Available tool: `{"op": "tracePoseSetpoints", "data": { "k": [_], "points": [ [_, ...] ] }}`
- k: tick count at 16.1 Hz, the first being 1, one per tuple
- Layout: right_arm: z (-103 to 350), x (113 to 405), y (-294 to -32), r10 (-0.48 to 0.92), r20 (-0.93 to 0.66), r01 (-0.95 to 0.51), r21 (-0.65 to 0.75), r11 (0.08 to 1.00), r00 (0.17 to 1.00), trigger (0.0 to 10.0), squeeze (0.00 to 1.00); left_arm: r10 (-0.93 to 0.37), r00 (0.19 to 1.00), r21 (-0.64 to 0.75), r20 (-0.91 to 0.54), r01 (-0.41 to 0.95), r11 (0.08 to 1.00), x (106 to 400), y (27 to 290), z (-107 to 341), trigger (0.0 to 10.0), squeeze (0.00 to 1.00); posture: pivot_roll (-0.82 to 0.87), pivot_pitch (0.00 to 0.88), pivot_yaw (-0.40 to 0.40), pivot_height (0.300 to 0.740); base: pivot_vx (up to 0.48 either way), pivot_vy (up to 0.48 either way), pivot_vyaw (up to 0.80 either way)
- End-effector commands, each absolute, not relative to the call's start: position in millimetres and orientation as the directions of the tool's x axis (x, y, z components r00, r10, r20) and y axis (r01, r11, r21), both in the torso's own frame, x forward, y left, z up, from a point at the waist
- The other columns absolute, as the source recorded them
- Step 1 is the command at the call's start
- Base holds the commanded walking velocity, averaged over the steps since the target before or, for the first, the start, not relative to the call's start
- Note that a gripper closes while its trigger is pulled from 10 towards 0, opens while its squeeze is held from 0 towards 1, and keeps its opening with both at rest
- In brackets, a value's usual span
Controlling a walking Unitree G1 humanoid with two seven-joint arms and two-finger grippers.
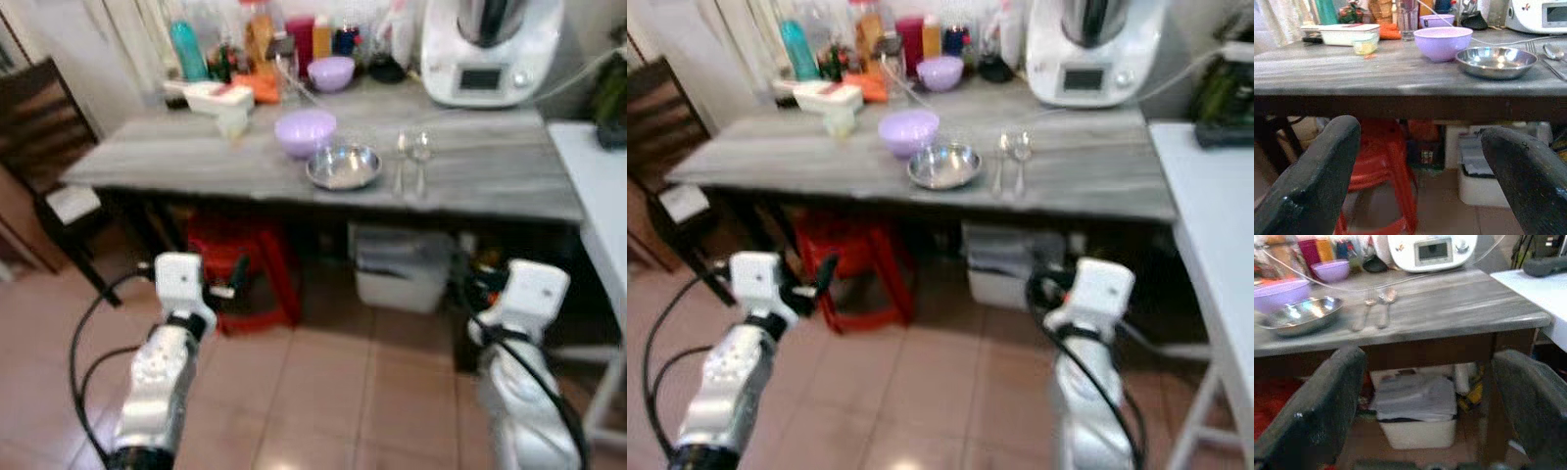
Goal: Setting the table
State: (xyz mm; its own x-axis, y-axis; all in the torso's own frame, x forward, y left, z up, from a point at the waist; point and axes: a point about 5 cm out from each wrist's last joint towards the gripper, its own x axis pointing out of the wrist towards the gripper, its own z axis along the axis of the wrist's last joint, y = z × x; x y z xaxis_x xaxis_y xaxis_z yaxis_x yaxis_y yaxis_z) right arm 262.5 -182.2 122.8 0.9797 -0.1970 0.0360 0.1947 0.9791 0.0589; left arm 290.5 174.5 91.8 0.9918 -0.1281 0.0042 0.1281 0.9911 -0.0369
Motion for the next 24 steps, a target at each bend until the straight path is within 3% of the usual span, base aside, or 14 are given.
{"op": "tracePoseSetpoints", "data": {
  "k": [1, 6, 13, 16, 24],
  "points": [
    [123.4, 263.9, -179.9, -0.182, 0.039, 0.180, 0.055, 0.982, 0.982, 10.0, 0.00, -0.135, 0.991, -0.024, 0.015, 0.135, 0.991, 290.2, 177.8, 93.4, 10.0, 0.00, -0.10, 0.000, 0.130, 0.740, -0.304, 0.000, 0.00],
    [128.1, 259.1, -185.2, -0.187, 0.069, 0.187, 0.012, 0.982, 0.980, 10.0, 0.00, -0.180, 0.983, -0.041, 0.029, 0.182, 0.983, 281.6, 177.3, 91.0, 10.0, 0.00, -0.10, 0.007, 0.128, 0.740, 0.000, 0.000, 0.00],
    [126.9, 226.8, -206.1, -0.225, 0.078, 0.232, -0.087, 0.969, 0.971, 10.0, 0.00, -0.190, 0.982, -0.060, -0.003, 0.189, 0.980, 265.4, 178.4, 77.3, 10.0, 0.00, -0.13, 0.009, 0.121, 0.740, 0.000, 0.000, 0.00],
    [128.1, 227.1, -204.1, -0.220, 0.077, 0.227, -0.095, 0.969, 0.972, 10.0, 0.00, -0.220, 0.975, -0.072, 0.006, 0.220, 0.973, 266.3, 174.5, 78.5, 10.0, 0.00, -0.14, 0.009, 0.121, 0.740, 0.000, 0.000, -0.56],
    [136.9, 233.9, -199.3, -0.200, 0.105, 0.209, -0.081, 0.975, 0.974, 10.0, 0.00, -0.247, 0.968, -0.110, 0.031, 0.249, 0.962, 269.4, 166.1, 86.2, 10.0, 0.00, -0.13, 0.000, 0.111, 0.740, 0.000, -0.338, -0.38]
  ]
}}
